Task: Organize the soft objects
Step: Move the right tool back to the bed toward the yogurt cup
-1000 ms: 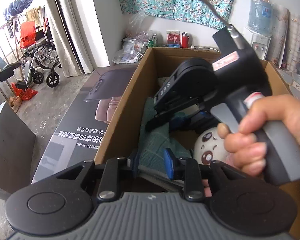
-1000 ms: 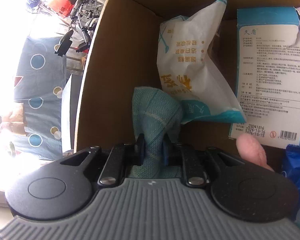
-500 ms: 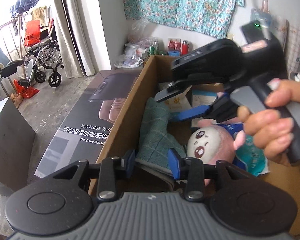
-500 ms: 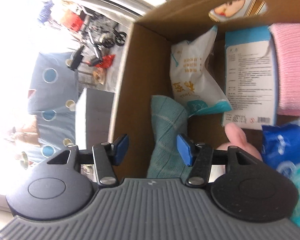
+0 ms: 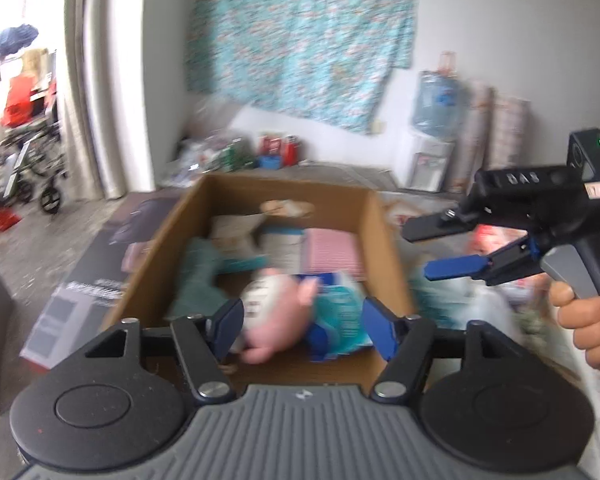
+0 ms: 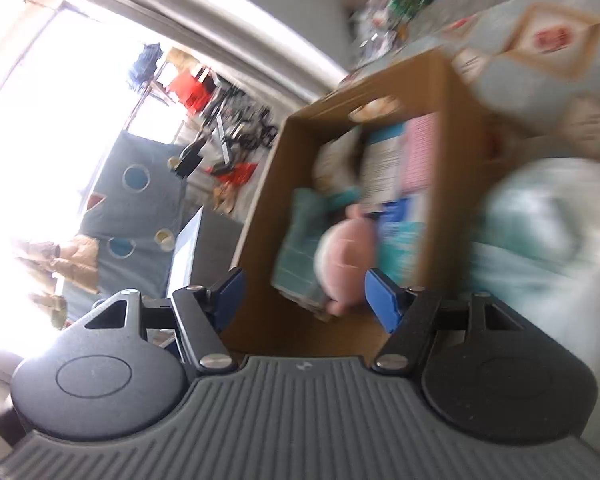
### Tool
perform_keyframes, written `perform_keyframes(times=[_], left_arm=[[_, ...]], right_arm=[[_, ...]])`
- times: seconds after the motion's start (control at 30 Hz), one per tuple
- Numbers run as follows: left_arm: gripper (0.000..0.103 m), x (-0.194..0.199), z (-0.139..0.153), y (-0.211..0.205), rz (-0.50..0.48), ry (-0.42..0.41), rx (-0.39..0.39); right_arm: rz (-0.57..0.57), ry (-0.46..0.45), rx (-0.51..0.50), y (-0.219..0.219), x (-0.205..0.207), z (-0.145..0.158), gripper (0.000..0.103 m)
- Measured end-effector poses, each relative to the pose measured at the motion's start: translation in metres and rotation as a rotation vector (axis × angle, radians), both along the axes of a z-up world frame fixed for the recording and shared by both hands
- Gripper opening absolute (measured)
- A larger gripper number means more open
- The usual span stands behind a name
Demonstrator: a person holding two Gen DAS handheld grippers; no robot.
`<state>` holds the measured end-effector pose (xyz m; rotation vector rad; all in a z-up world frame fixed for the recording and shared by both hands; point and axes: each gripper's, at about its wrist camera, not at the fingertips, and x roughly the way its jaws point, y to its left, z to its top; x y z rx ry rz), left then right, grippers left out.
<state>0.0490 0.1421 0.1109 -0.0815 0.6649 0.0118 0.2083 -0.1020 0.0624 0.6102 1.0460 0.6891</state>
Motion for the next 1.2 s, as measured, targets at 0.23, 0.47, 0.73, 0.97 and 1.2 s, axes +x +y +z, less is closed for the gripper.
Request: perform_keyframes(times=[0.23, 0.47, 0.73, 0.97, 1.2], left_arm=[[0.076, -0.012, -0.013, -0.076, -0.171, -0.013, -0.034], [0.076, -0.017, -0.055, -0.150, -0.320, 0.027, -0.056], [0.070, -0.033, -0.108, -0.220, -0.506, 0.093, 0.008], [0.051, -0.028, -0.150, -0.273, -0.613, 0.201, 0.138], [0.039, 0.002, -0.166, -0.281, -0.560, 0.273, 0.131]], right_arm=[[-0.161, -0.036, -0.124, -0.118, -0.056, 0.003, 0.069], [-0.259, -0.013, -0.177, -0.191, -0.119, -0.026, 0.069], [-0.324, 0.079, -0.188, -0.220, -0.181, -0.082, 0.067], [-0.310, 0.117, -0.263, -0.216, -0.200, -0.110, 0.043], [-0.284, 0.169, -0.246, -0.207, -0.172, -0.137, 0.026]])
